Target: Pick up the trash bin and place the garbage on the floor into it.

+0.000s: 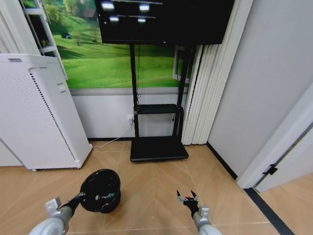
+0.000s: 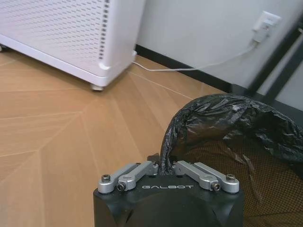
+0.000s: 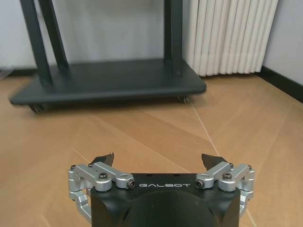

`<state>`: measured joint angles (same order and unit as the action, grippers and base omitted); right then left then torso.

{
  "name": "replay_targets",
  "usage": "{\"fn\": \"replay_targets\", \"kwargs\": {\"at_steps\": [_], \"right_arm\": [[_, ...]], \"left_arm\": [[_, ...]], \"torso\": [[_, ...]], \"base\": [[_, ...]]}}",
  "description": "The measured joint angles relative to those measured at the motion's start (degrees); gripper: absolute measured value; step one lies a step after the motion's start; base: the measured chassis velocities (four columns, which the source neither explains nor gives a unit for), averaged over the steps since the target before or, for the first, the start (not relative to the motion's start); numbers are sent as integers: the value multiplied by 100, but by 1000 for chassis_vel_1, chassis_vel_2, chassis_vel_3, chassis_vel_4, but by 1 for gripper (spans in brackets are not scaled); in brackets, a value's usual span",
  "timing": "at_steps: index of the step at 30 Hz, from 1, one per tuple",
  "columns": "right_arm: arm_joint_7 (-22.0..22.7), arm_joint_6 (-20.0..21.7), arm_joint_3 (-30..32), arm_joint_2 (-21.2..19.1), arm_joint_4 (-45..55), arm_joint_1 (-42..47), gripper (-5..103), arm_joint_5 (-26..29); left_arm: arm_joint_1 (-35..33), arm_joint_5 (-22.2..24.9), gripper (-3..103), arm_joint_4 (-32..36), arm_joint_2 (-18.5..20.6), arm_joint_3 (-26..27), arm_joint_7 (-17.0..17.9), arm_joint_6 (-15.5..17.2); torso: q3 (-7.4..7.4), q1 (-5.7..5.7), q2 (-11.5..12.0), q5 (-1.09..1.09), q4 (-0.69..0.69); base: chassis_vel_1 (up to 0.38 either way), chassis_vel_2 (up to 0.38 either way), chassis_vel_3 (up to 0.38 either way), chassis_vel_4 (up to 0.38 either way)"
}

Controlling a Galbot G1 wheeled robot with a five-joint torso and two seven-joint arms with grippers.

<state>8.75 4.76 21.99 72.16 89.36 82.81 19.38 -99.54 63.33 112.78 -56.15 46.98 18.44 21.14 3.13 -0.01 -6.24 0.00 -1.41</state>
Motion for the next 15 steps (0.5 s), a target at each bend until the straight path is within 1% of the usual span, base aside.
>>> {"fn": "replay_targets", "kwargs": {"at_steps": [1,3,4,5,7,8,9,11,15], "right_arm": [[0,96,-26,-86,-248,-137,100,-48],[-89,151,-71,-197,-562,-339,100,-88],[-89,151,-71,-197,-562,-339,100,-88],[-127,164,-110,-233,-726,-454,100,-104],[-149,218,-190,-280,-1211,-858,100,-109],[-149,218,-190,-280,-1211,-858,100,-109],[-161,241,-233,-293,-1437,-1046,100,-111],[-247,278,-339,-307,-1916,-1367,100,-131],[-299,296,-405,-300,-2179,-1532,100,-134]], "left_arm": [[-22,61,4,-4,-29,62,8,0],[-77,124,4,26,-70,102,32,11],[-77,124,4,26,-70,102,32,11],[-121,130,4,55,-90,107,34,21],[-187,120,4,90,-143,106,34,37],[-187,120,4,90,-143,106,34,37],[-191,115,4,91,-161,100,39,39],[-186,106,4,92,-179,87,45,45],[-181,102,4,91,-184,81,47,46]], "torso": [[0,0,0,0,-1],[0,0,0,-2,-1],[0,0,0,-2,-1],[0,0,0,-2,-6],[0,0,0,2,-3],[0,0,0,2,-3],[0,0,0,-1,-1],[0,0,0,2,-2],[0,0,0,0,-2]], "base": [[98,111,-59,-49],[68,96,-63,-56],[52,81,-68,-70],[52,41,-46,-70],[0,0,0,0],[0,0,0,0],[0,0,0,0],[0,0,0,0],[0,0,0,0]]}}
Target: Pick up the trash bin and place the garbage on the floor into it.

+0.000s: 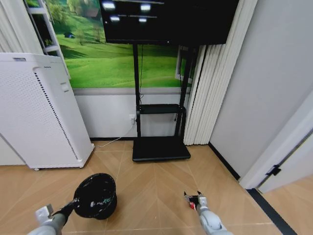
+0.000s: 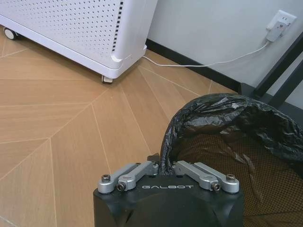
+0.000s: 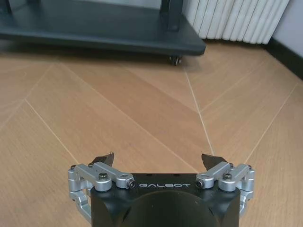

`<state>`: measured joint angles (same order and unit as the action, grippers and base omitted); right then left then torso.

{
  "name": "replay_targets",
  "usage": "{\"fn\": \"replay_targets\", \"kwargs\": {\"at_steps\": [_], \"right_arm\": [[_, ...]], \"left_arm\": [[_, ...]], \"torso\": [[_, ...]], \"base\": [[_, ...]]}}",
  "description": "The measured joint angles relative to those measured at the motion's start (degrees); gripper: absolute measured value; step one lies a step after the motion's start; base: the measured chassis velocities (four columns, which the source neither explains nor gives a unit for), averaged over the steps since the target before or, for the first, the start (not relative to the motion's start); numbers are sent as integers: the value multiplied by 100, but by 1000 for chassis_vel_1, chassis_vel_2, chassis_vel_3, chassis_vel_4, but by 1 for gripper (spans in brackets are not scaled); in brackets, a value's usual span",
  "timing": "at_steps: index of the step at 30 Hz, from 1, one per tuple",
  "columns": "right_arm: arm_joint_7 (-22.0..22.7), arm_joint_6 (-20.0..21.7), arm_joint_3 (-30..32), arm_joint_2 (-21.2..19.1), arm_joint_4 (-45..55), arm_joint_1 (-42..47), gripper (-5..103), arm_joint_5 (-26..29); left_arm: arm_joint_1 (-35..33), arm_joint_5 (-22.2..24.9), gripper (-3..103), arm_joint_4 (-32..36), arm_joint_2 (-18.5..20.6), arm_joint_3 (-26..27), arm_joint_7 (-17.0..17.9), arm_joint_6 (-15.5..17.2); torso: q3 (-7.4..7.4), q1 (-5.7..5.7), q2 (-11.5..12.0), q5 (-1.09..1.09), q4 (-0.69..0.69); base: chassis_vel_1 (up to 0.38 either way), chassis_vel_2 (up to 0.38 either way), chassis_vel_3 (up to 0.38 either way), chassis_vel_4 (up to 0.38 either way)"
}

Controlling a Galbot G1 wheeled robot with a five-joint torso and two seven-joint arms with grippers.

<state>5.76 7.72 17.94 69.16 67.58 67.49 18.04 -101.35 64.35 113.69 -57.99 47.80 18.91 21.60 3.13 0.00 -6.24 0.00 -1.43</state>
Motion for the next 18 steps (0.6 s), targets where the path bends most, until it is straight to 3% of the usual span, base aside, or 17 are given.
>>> {"fn": "replay_targets", "kwargs": {"at_steps": [10,16,17,18], "right_arm": [[-226,99,14,116,-492,0,98,-19],[-154,-40,72,273,-669,-6,89,-115],[-127,-47,70,288,-695,-14,79,-159],[-109,-56,68,303,-744,-36,79,-219]], "left_arm": [[96,-13,4,-34,-34,-103,45,3],[178,2,4,14,-29,-206,116,3],[196,12,4,16,-21,-213,127,4],[213,20,4,16,-9,-218,133,5]], "torso": [[0,0,0,0,-1],[0,0,0,1,0],[0,0,0,-1,0],[0,0,0,-1,0]], "base": [[0,0,0,0],[0,0,0,0],[0,0,0,0],[0,0,0,0]]}}
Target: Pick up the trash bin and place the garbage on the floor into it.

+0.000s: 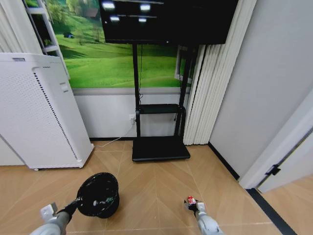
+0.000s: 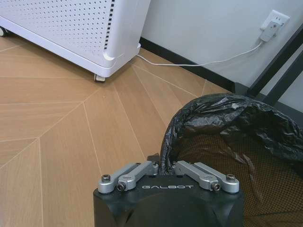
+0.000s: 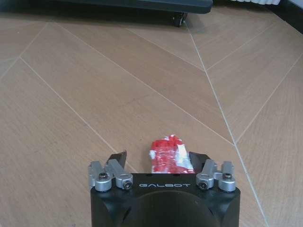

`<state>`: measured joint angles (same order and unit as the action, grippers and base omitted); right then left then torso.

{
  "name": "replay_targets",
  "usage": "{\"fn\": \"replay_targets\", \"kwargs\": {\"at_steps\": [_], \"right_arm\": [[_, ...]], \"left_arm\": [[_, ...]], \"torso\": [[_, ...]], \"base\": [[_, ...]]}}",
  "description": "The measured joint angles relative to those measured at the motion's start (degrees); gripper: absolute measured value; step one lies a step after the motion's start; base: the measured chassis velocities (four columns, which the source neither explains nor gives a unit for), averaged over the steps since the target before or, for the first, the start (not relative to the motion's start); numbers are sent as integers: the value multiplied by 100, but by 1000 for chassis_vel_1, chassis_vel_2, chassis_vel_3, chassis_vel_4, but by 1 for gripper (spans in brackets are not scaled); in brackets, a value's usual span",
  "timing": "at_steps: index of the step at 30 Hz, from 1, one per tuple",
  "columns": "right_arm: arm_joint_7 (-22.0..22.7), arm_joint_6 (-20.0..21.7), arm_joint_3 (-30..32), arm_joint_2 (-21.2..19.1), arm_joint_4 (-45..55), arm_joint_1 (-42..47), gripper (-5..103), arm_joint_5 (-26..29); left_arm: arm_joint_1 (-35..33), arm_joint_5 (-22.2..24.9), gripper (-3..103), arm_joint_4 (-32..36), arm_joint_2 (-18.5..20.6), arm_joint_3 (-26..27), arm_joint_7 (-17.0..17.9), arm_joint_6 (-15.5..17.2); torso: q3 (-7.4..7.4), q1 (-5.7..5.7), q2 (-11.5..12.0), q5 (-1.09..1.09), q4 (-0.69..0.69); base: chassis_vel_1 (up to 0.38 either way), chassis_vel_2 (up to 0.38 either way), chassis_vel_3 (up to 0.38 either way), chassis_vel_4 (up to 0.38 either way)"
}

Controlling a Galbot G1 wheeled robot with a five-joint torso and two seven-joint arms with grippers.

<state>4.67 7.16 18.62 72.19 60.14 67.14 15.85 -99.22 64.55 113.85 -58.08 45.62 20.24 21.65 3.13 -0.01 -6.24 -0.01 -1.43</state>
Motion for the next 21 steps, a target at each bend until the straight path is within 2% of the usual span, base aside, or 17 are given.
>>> {"fn": "replay_targets", "kwargs": {"at_steps": [2,3,5,6,8,9,11,12,14,17,21], "right_arm": [[40,-82,2,41,-108,-44,68,-83],[40,-82,2,41,-108,-44,68,-83],[59,-161,23,79,-149,-26,57,-164],[59,-161,23,79,-149,-26,57,-164],[55,-185,34,83,-133,40,47,-201],[55,-185,34,83,-133,40,47,-201],[55,-193,55,90,-99,92,37,-204],[55,-193,55,90,-99,92,37,-204],[55,-197,66,88,-77,122,30,-204],[55,-203,73,81,-60,144,30,-204],[55,-209,113,23,53,256,23,-162]], "left_arm": [[25,12,4,-5,25,-9,4,0],[25,12,4,-5,25,-9,4,0],[25,13,4,-15,75,-49,5,0],[25,13,4,-15,75,-49,5,0],[64,23,4,-15,110,-70,9,0],[64,23,4,-15,110,-70,9,0],[149,54,4,-20,140,-106,43,-2],[149,54,4,-20,140,-106,43,-2],[195,66,4,-29,156,-134,62,-4],[216,69,4,-33,163,-152,73,-3],[258,69,4,-42,149,-202,89,-8]], "torso": [[0,0,0,0,0],[0,0,0,0,0],[0,0,0,0,1],[0,0,0,0,1],[0,0,0,0,0],[0,0,0,0,0],[-1,0,0,0,-1],[-1,0,0,0,-1],[-1,0,0,0,-2],[-1,0,0,0,-1],[0,0,0,1,-1]], "base": [[0,0,0,0],[0,0,0,0],[0,0,0,0],[0,0,0,0],[0,0,0,0],[0,0,0,0],[0,0,0,0],[0,0,0,0],[0,0,0,0],[0,0,0,0],[0,0,0,0]]}}
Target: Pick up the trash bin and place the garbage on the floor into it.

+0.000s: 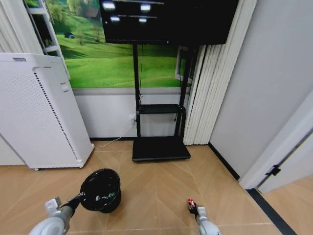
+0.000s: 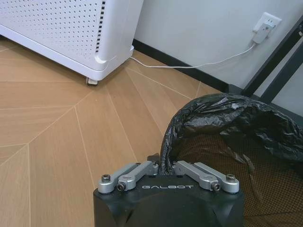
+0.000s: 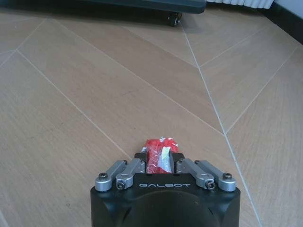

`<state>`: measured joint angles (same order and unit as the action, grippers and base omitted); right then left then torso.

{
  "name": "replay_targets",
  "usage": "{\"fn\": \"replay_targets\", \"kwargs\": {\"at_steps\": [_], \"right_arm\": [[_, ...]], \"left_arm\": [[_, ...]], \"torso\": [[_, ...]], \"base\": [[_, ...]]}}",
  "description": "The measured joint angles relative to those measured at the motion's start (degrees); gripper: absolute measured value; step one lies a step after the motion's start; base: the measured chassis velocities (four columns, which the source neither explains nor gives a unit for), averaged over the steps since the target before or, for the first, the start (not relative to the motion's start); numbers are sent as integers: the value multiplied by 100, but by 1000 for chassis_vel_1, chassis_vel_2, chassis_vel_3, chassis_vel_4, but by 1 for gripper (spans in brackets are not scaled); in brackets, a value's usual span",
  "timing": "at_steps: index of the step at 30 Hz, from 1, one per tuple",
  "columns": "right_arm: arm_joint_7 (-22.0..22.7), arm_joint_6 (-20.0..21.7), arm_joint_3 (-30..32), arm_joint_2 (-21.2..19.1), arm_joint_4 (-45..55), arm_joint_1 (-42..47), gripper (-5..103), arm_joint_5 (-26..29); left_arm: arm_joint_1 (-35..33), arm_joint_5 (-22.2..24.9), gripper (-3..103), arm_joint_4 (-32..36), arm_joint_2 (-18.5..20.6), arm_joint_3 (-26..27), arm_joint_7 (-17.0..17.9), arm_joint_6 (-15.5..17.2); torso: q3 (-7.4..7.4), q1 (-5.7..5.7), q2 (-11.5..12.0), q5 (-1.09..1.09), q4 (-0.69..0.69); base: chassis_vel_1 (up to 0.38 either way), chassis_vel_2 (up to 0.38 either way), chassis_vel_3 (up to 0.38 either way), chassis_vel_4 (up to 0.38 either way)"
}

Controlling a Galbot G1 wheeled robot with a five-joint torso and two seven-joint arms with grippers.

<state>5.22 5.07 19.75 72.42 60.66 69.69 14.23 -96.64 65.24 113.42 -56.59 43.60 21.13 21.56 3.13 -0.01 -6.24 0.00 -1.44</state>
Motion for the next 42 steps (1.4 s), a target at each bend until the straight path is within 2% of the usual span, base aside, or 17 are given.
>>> {"fn": "replay_targets", "kwargs": {"at_steps": [2,4,5,8,20,21,23,25,26,29,34,36,37,38,40,41,42], "right_arm": [[2,8,41,-45,239,138,14,121],[1,30,51,-57,350,188,14,185],[1,58,68,-84,531,258,8,286],[29,123,87,-181,910,428,1,448],[194,134,154,-226,1079,696,0,396],[225,134,154,-210,1040,688,5,387],[247,135,155,-199,1012,677,5,375],[272,140,146,-173,939,646,21,355],[272,140,146,-173,939,646,21,355],[276,145,123,-128,836,589,32,318],[285,179,46,-101,672,461,54,317],[285,180,42,-100,666,456,54,317],[280,185,7,-94,594,388,65,314],[280,185,7,-94,594,388,65,314],[278,186,-34,-38,367,233,76,269],[278,186,-34,-38,367,233,76,269],[278,186,-53,-12,252,162,82,264]], "left_arm": [[-19,-15,4,-18,-30,7,-3,-7],[-10,-14,4,-24,-25,7,-4,-9],[24,-14,4,-38,-5,-11,-8,-13],[156,-1,4,-66,54,-112,-1,-18],[277,18,4,-64,36,-288,51,-22],[266,17,4,-66,36,-278,46,-23],[259,16,4,-68,37,-265,44,-23],[250,16,4,-71,41,-243,36,-29],[250,16,4,-71,41,-243,36,-29],[250,16,4,-74,42,-241,36,-30],[261,11,4,-89,38,-257,35,-36],[261,11,4,-91,37,-258,35,-37],[266,9,4,-97,33,-266,36,-41],[266,9,4,-97,33,-266,36,-41],[279,6,4,-105,26,-289,51,-63],[279,6,4,-105,26,-289,51,-63],[285,6,4,-108,23,-298,56,-73]], "torso": [[0,0,0,-1,2],[0,0,0,0,1],[1,0,0,3,1],[1,1,0,-1,0],[0,1,0,0,1],[1,1,0,0,1],[1,1,0,1,1],[0,0,0,-1,1],[0,0,0,-1,1],[0,1,0,1,1],[0,0,0,0,1],[0,1,0,0,0],[0,1,0,0,1],[0,1,0,0,1],[0,1,0,0,0],[0,1,0,0,0],[0,1,0,0,1]], "base": [[0,0,0,0],[0,0,0,0],[0,0,0,0],[0,0,0,0],[0,0,0,0],[0,0,0,0],[0,0,0,0],[0,0,0,0],[0,0,0,0],[0,0,0,0],[0,0,0,0],[0,0,0,0],[0,0,0,0],[0,0,0,0],[0,0,0,0],[0,0,0,0],[0,0,0,0]]}}
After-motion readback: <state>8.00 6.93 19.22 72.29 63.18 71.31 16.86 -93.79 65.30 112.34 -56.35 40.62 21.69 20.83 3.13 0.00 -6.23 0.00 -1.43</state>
